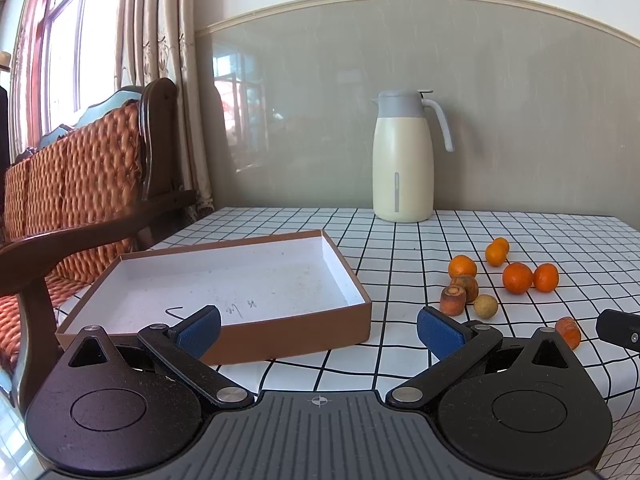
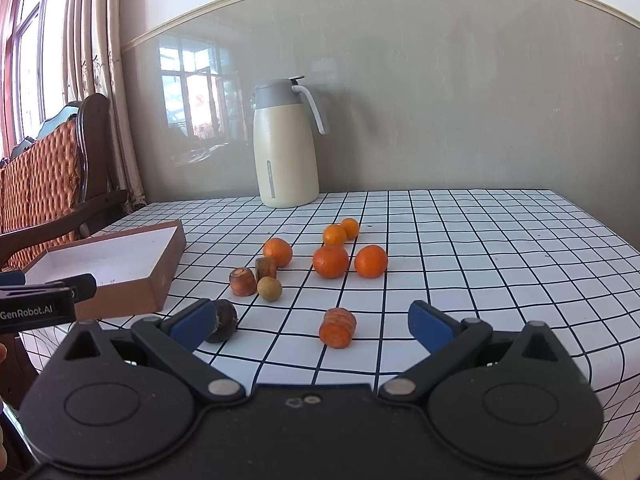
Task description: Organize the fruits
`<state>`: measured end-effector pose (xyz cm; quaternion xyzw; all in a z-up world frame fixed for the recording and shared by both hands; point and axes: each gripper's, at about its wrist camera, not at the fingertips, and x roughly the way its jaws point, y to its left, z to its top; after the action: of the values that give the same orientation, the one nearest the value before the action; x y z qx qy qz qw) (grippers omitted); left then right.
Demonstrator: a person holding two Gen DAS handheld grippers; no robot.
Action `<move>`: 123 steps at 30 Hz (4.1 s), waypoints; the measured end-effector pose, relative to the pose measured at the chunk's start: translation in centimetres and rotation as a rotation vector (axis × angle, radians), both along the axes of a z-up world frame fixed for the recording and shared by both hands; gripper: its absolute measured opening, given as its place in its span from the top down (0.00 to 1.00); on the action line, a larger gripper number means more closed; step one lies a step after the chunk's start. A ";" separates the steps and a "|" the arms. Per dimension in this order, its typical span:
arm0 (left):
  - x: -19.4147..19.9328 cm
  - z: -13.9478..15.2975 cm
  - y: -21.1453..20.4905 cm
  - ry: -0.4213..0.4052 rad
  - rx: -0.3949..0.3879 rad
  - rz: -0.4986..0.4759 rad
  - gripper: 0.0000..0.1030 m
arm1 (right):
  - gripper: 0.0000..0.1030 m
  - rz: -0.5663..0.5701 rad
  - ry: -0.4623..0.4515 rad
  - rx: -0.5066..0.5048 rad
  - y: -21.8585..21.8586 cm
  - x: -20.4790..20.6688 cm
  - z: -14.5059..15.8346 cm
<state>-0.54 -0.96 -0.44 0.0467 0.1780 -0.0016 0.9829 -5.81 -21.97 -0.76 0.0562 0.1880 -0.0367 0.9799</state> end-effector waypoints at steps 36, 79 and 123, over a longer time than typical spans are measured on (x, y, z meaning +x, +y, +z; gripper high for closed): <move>0.0 0.0 -0.3 -0.003 0.009 -0.006 0.00 | 0.06 0.007 -0.008 0.002 0.0 -0.3 0.1; 0.5 -0.6 -1.4 0.051 0.009 -0.103 0.00 | 0.06 0.002 0.025 0.048 -0.4 0.2 -0.3; 6.2 -5.3 -8.8 0.222 0.018 -0.297 0.58 | 0.48 -0.051 0.182 0.060 -2.6 5.8 -2.0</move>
<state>5.65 -9.76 -5.72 0.0807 0.2764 -0.1503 0.9458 -0.01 -24.54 -2.80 0.0869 0.2757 -0.0608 0.9554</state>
